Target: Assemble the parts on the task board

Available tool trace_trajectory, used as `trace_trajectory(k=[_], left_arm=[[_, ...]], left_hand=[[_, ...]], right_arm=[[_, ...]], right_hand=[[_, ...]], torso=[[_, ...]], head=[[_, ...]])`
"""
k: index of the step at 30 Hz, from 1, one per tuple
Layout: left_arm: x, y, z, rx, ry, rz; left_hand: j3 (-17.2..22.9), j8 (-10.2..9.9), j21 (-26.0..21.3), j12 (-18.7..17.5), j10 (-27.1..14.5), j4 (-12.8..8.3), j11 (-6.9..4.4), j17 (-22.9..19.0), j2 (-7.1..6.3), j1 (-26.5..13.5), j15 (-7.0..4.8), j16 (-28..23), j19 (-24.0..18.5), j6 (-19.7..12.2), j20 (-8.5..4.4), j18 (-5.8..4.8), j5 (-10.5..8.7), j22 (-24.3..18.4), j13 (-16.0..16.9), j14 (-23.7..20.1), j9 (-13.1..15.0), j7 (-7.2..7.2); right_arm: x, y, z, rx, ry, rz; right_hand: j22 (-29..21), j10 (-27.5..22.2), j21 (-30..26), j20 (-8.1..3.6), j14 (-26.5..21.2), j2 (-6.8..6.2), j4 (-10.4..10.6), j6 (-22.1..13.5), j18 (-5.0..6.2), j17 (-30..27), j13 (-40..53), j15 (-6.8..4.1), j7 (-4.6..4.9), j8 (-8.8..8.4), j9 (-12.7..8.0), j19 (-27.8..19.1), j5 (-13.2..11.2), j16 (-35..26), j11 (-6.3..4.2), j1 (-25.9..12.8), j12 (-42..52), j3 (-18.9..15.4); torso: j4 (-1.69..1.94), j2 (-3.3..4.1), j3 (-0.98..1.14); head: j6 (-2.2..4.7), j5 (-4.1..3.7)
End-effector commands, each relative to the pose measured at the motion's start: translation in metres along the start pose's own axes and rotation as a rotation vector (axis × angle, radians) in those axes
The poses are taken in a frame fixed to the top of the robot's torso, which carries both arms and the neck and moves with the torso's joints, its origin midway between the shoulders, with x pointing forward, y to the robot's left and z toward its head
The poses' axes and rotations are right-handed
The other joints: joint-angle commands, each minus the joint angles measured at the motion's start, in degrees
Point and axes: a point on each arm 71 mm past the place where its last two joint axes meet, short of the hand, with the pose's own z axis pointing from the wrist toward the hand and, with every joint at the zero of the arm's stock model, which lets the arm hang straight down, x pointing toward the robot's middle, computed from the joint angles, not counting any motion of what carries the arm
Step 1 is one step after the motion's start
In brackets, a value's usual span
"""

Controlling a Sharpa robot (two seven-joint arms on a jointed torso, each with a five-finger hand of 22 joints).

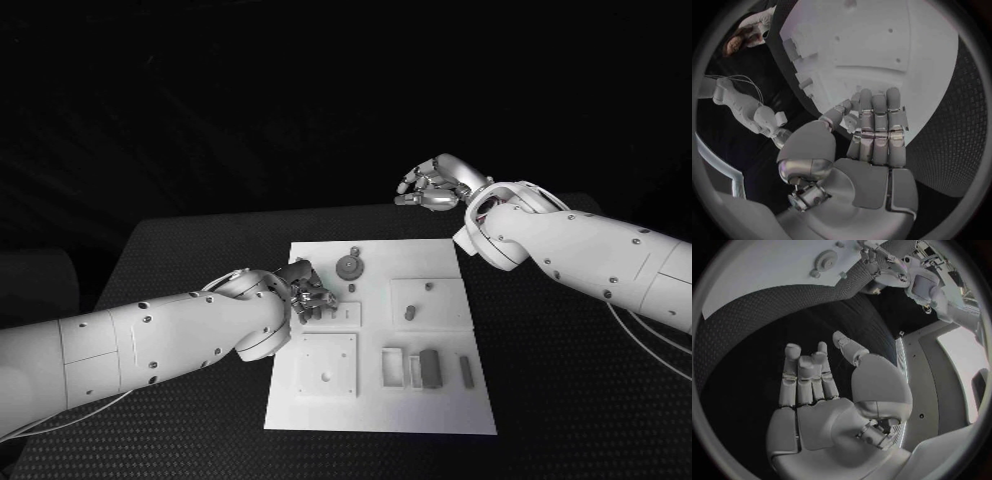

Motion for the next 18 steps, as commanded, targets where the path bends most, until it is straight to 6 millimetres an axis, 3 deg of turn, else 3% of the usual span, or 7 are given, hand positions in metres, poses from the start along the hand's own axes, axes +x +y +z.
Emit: trace_trajectory(k=[1, 18], left_arm=[[0.0049, -0.0010, -0.0003, 0.000, 0.026, 0.013], [0.0059, 0.0013, -0.0023, -0.010, 0.044, 0.020]], left_hand=[[0.15, -0.28, 0.26, 0.21, 0.05, -0.05, -0.46, 0.05, 0.26, 0.21, -0.07, 0.23, 0.01, 3.60, -0.43, 0.81, 0.34, 0.10, 0.07, 0.34, -0.11, -3.06], [0.17, -0.59, 0.44, 0.77, 0.15, -0.07, -0.63, 0.20, 0.13, -0.08, -0.21, 1.02, 0.10, 4.12, -0.57, 0.80, 1.69, 0.97, 0.62, 0.38, 0.23, -3.21]], right_arm=[[0.0007, 0.0012, 0.0006, -0.011, 0.011, 0.003], [0.0005, 0.0000, 0.0008, -0.008, 0.015, 0.002]], right_hand=[[0.78, -0.20, -0.39, 0.03, -0.40, -0.15, 0.01, -0.04, 0.86, -0.07, -0.06, 0.01, 0.51, -0.15, -0.06, -0.21, 0.28, -0.19, 0.11, -0.11, -0.10, -0.24], [0.79, -0.22, -0.41, 0.05, -0.43, -0.13, 0.02, -0.05, 0.86, -0.09, -0.12, 0.02, 0.51, -0.16, -0.05, -0.25, 0.29, -0.20, 0.11, -0.17, -0.10, -0.32]], torso=[[0.03, -0.02, -0.02], [0.04, -0.01, -0.04]], head=[[-0.03, -0.11], [-0.36, -0.17]])
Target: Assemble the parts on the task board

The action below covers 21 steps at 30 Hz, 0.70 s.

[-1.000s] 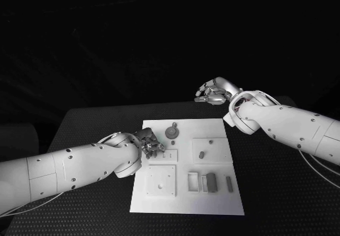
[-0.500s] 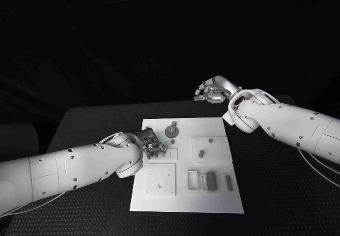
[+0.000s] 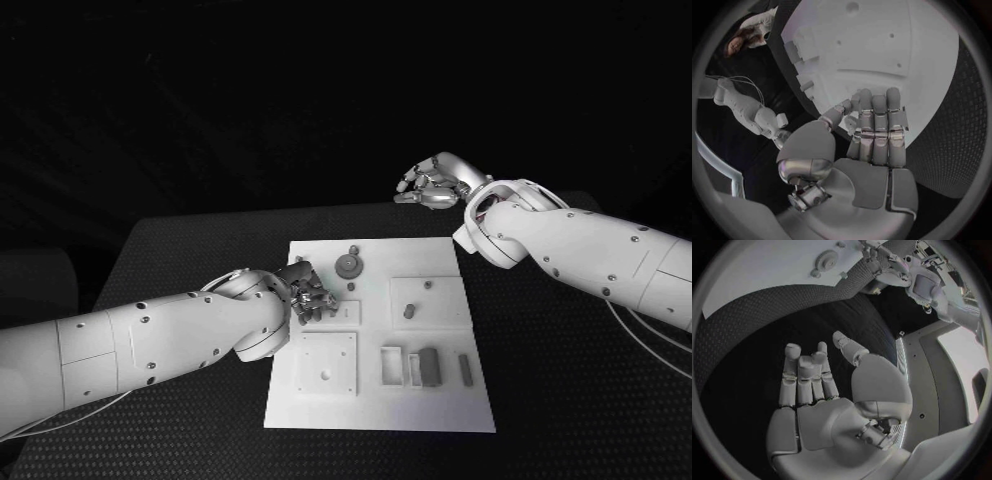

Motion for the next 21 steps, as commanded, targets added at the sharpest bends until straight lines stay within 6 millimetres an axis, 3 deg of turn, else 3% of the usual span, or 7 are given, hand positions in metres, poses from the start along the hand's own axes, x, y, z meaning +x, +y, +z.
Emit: trace_trajectory(k=[1, 21], left_arm=[[0.0035, 0.0013, -0.0007, -0.011, 0.027, 0.015], [0.0023, 0.0061, -0.0019, -0.023, 0.037, 0.013]], left_hand=[[0.24, -0.20, 0.23, 0.23, -0.16, -0.13, -0.47, 0.07, 0.40, 0.18, -0.22, 0.25, -0.03, 3.89, -0.46, 0.79, 0.33, 0.17, 0.12, 0.38, 0.29, -3.38], [0.28, -0.37, 0.32, 0.59, -0.16, -0.15, -0.56, 0.15, 0.34, 0.06, -0.29, 0.74, 0.00, 4.14, -0.54, 0.78, 1.00, 0.69, 0.45, 0.33, 0.52, -3.45]], right_arm=[[0.0009, 0.0012, 0.0003, -0.011, 0.014, 0.003], [0.0009, 0.0007, 0.0004, -0.010, 0.017, 0.002]], right_hand=[[0.79, -0.22, -0.22, 0.05, -0.36, -0.14, 0.03, -0.02, 0.87, -0.10, -0.08, -0.07, 0.27, -0.16, -0.06, -0.26, 0.29, -0.20, 0.11, -0.18, -0.10, -0.33], [0.80, -0.24, -0.24, 0.07, -0.39, -0.08, 0.03, -0.01, 0.87, -0.13, -0.13, -0.07, 0.27, -0.16, -0.05, -0.29, 0.30, -0.21, 0.11, -0.20, -0.10, -0.39]], torso=[[0.02, 0.00, -0.03], [0.00, 0.01, 0.00]], head=[[-0.09, -0.01], [-0.47, 0.07]])
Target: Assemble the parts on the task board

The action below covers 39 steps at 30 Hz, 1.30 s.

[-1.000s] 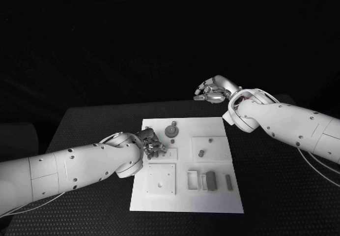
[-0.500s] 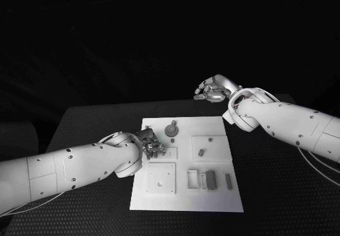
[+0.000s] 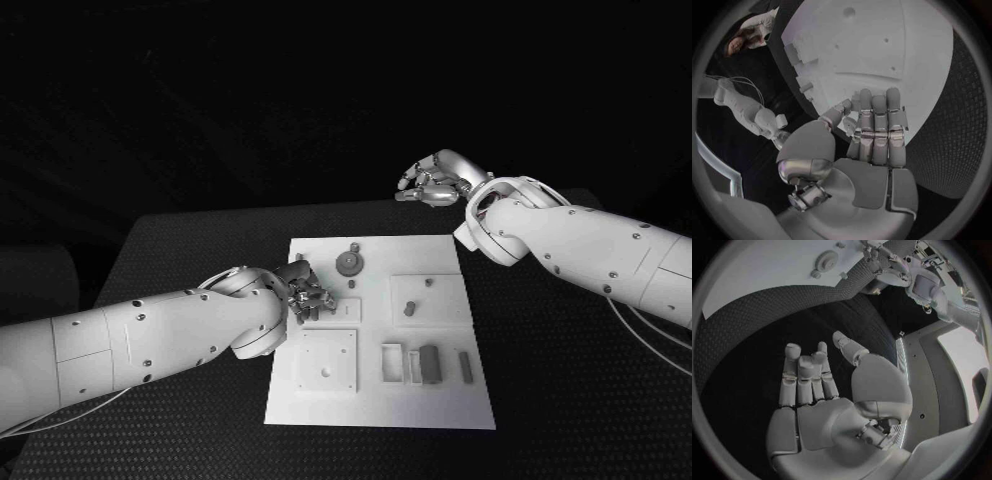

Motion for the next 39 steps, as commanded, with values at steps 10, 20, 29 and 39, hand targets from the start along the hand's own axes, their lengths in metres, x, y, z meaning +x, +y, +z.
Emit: trace_trajectory(k=[10, 20, 29, 39], left_arm=[[0.0035, 0.0034, -0.0003, -0.019, 0.039, 0.001], [0.0050, 0.0043, -0.0008, -0.022, 0.062, -0.026], [0.0022, 0.0085, 0.0004, -0.033, 0.056, -0.042], [0.0033, 0.0079, 0.0030, -0.044, 0.074, -0.029]], left_hand=[[0.24, 0.22, 0.44, 0.86, 0.03, 0.00, -0.48, 0.20, 0.31, -0.11, -0.19, 0.96, 0.17, 4.23, -0.44, 0.79, 1.28, 0.70, 0.54, 0.14, 0.59, -3.67], [0.24, 0.18, 0.46, 1.05, -0.03, -0.01, -0.51, 0.24, 0.32, -0.15, -0.21, 1.22, 0.14, 4.32, -0.47, 0.78, 1.56, 0.96, 0.72, 0.06, 0.79, -3.71], [0.22, 0.15, 0.44, 1.17, -0.08, 0.02, -0.53, 0.25, 0.46, -0.25, -0.20, 1.38, 0.08, 4.35, -0.46, 0.75, 1.58, 1.11, 0.84, 0.00, 0.93, -3.72], [0.23, 0.11, 0.48, 1.50, -0.12, -0.03, -0.60, 0.28, 0.56, -0.36, -0.25, 1.80, 0.07, 4.47, -0.51, 0.76, 2.14, 1.52, 1.13, -0.06, 1.28, -3.78]], right_arm=[[0.0011, 0.0012, 0.0006, -0.011, 0.015, 0.002], [0.0012, 0.0011, 0.0009, -0.010, 0.014, 0.002], [0.0012, 0.0005, 0.0012, -0.009, 0.015, 0.002], [0.0012, 0.0002, 0.0014, -0.007, 0.015, 0.001]], right_hand=[[0.80, -0.24, -0.25, 0.07, -0.39, -0.05, 0.01, 0.07, 0.87, -0.09, -0.09, -0.08, 0.37, -0.16, -0.05, -0.31, 0.31, -0.20, 0.11, -0.19, -0.09, -0.41], [0.81, -0.25, -0.26, 0.07, -0.40, 0.01, -0.03, 0.08, 0.87, -0.10, -0.11, -0.09, 0.36, -0.17, -0.04, -0.31, 0.32, -0.20, 0.10, -0.13, -0.08, -0.41], [0.81, -0.25, -0.26, 0.07, -0.41, 0.06, -0.07, 0.09, 0.87, -0.11, -0.13, -0.09, 0.36, -0.16, -0.04, -0.32, 0.32, -0.19, 0.10, -0.08, -0.08, -0.41], [0.82, -0.25, -0.27, 0.07, -0.42, 0.09, -0.12, 0.09, 0.87, -0.12, -0.15, -0.09, 0.36, -0.17, -0.04, -0.33, 0.32, -0.19, 0.10, -0.04, -0.07, -0.43]], torso=[[-0.04, 0.01, 0.03], [-0.01, 0.02, 0.00], [-0.03, 0.03, 0.02], [0.01, -0.02, 0.05]], head=[[-0.09, -0.03], [-0.10, -0.16], [-0.12, -0.21], [-0.23, -0.16]])
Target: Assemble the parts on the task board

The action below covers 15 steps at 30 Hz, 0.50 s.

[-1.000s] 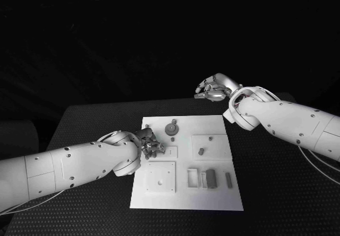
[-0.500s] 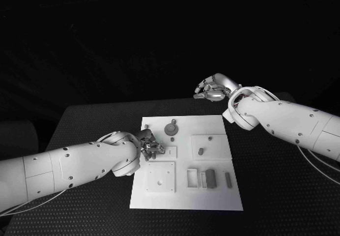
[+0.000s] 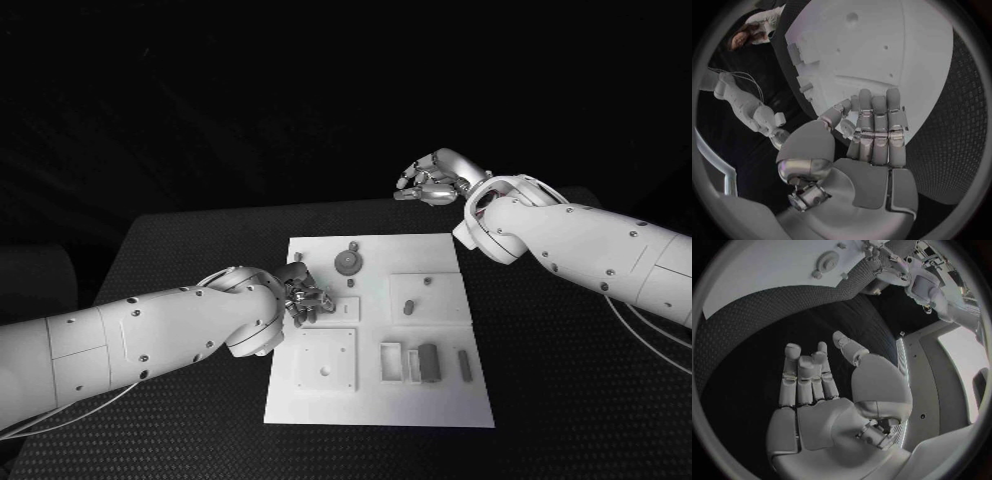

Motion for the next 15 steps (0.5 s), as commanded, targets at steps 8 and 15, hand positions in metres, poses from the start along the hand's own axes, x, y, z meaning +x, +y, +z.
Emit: trace_trajectory(k=[8, 15], left_arm=[[0.0039, -0.0008, 0.0055, -0.026, 0.040, 0.031], [0.0043, -0.0026, 0.0078, -0.026, 0.049, 0.059]], left_hand=[[4.73, -0.02, 0.50, 2.44, -0.42, 0.13, -0.96, -0.05, -0.11, -1.83, -0.58, 2.75, 0.30, 4.94, -0.64, 0.71, -0.97, 1.91, 1.48, -0.36, 2.55, -4.29], [5.76, 0.23, 0.91, 4.14, -0.31, 0.03, -1.34, -0.20, 0.03, -3.77, -0.85, 4.69, 0.80, 5.75, -0.92, 0.80, 1.39, 3.39, 2.38, -0.35, 3.94, -4.72]], right_arm=[[0.0018, 0.0020, 0.0009, -0.011, 0.015, 0.003], [0.0020, 0.0018, 0.0009, -0.010, 0.017, 0.003]], right_hand=[[0.82, -0.26, -0.28, 0.07, -0.43, 0.09, 0.00, -0.11, 0.87, -0.08, -0.08, -0.10, 0.38, -0.16, -0.04, -0.34, 0.32, -0.19, 0.09, 0.00, -0.06, -0.27], [0.83, -0.27, -0.29, 0.06, -0.44, 0.13, -0.09, -0.10, 0.87, -0.10, -0.10, -0.11, 0.38, -0.16, -0.03, -0.36, 0.33, -0.19, 0.08, 0.10, -0.06, -0.25]], torso=[[-0.04, -0.05, 0.08], [-0.08, -0.04, 0.13]], head=[[-0.24, 0.18], [-0.30, 0.16]])
